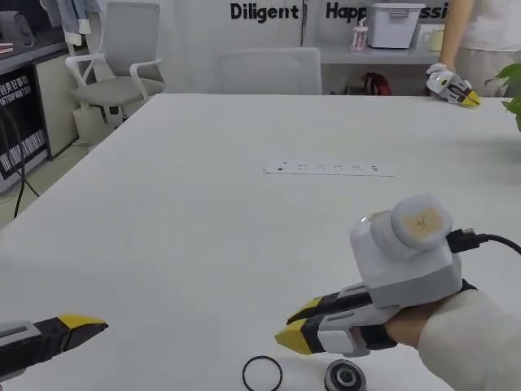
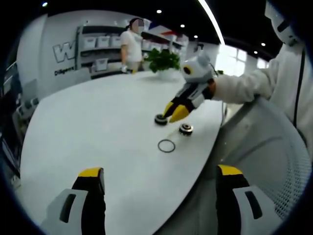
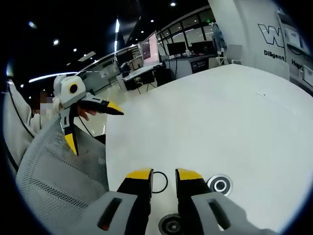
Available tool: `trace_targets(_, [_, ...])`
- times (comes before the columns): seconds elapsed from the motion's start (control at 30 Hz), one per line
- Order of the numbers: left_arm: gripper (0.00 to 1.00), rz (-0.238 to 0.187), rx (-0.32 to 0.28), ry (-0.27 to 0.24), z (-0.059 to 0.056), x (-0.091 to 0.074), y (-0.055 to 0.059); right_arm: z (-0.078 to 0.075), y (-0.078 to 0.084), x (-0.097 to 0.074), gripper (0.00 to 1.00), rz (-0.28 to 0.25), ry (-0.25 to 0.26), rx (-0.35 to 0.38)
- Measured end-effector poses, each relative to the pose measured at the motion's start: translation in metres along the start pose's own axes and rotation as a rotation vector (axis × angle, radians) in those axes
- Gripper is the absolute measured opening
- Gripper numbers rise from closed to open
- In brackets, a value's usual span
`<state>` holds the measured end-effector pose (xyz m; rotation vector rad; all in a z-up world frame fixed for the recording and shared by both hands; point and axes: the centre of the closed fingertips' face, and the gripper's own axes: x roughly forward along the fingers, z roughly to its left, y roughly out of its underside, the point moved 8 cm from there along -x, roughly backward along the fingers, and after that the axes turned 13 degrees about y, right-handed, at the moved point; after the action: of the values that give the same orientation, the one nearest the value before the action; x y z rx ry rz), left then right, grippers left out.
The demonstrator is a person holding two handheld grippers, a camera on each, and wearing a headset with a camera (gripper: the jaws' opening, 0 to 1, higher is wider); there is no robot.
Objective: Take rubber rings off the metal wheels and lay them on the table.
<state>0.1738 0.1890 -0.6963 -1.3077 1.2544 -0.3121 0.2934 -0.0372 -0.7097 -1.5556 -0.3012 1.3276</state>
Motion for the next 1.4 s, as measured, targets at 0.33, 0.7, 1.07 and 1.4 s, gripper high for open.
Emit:
trace_targets(0.33, [0.95, 0.011, -0.005, 0.001, 0.0, 0.0, 0.002, -0.008, -0.029, -0.028, 0.2, -0.171, 0.044, -0.015])
trace_targets(0.7, [0.95, 0.023, 0.003, 0.002, -0.001, 0.001, 0.001, -0.02, -0.048, -0.058, 0.25, -0.303, 0.094, 0.007])
trace_targets(1.07, [0.96, 0.038, 0.009, 0.009, -0.005, 0.001, -0.003, -0.024, -0.057, -0.084, 0.39, -0.39, 0.122, -0.002])
trace_targets(1.4, [0.98, 0.056, 0.022, 0.001, -0.005, -0.005, -0.005, -0.028, -0.047, -0.11, 0.57, -0.416, 0.164, 0.026])
